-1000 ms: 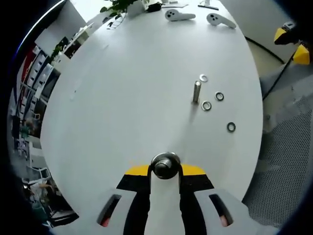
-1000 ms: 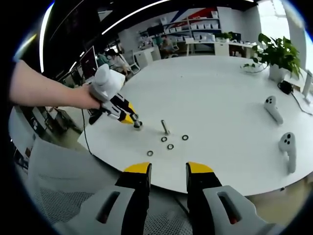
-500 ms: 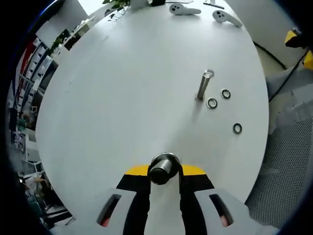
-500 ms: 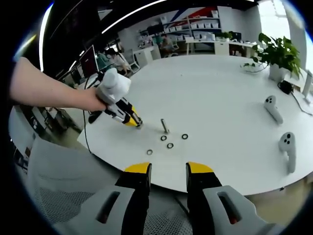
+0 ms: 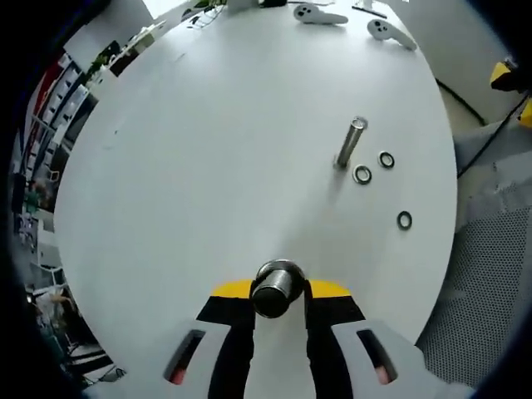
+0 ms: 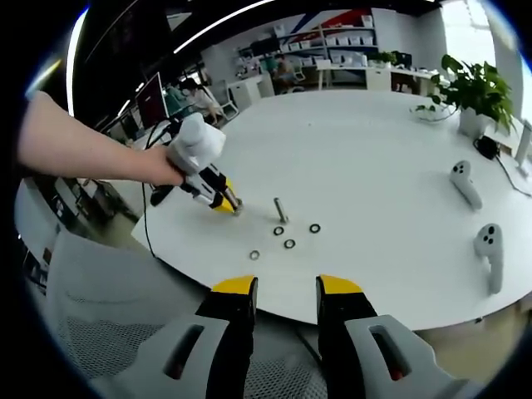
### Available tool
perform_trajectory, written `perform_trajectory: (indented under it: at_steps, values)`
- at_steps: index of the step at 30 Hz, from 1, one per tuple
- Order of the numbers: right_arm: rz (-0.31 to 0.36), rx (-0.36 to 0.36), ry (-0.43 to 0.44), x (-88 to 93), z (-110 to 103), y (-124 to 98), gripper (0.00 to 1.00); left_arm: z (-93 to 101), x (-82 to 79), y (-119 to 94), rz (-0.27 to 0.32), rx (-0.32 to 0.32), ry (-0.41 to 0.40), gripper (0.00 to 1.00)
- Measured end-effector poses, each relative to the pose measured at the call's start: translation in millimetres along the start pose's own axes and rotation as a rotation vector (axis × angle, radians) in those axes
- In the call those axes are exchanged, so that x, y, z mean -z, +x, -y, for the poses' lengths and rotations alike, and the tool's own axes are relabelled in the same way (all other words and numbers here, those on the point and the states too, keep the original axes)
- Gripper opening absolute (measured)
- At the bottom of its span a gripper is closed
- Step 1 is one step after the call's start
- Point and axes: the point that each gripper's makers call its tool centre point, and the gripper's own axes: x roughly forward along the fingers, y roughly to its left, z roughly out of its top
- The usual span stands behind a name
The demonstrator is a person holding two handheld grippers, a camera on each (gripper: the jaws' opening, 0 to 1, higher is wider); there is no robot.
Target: Place the washer onto the threaded stud by aligning its center hole with the stud, sliding it down to the base, and recovering from edge contact or off-axis alignment until the washer reaches the visible bottom stop.
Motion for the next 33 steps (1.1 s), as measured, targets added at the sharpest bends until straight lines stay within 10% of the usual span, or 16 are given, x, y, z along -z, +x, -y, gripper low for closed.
perform_trajectory:
  at_steps: [21, 33]
  values:
    - [-0.002, -0.016, -0.015, 0.0, -3, 0, 0.30, -0.1, 23.0, -31, 0.093, -0.033, -0.133, 0.24]
    - [-0.001, -0.026, -0.023, 0.1, -5, 1, 0.30, 15.7, 28.5, -80, 0.307, -0.065, -0.301, 0.25]
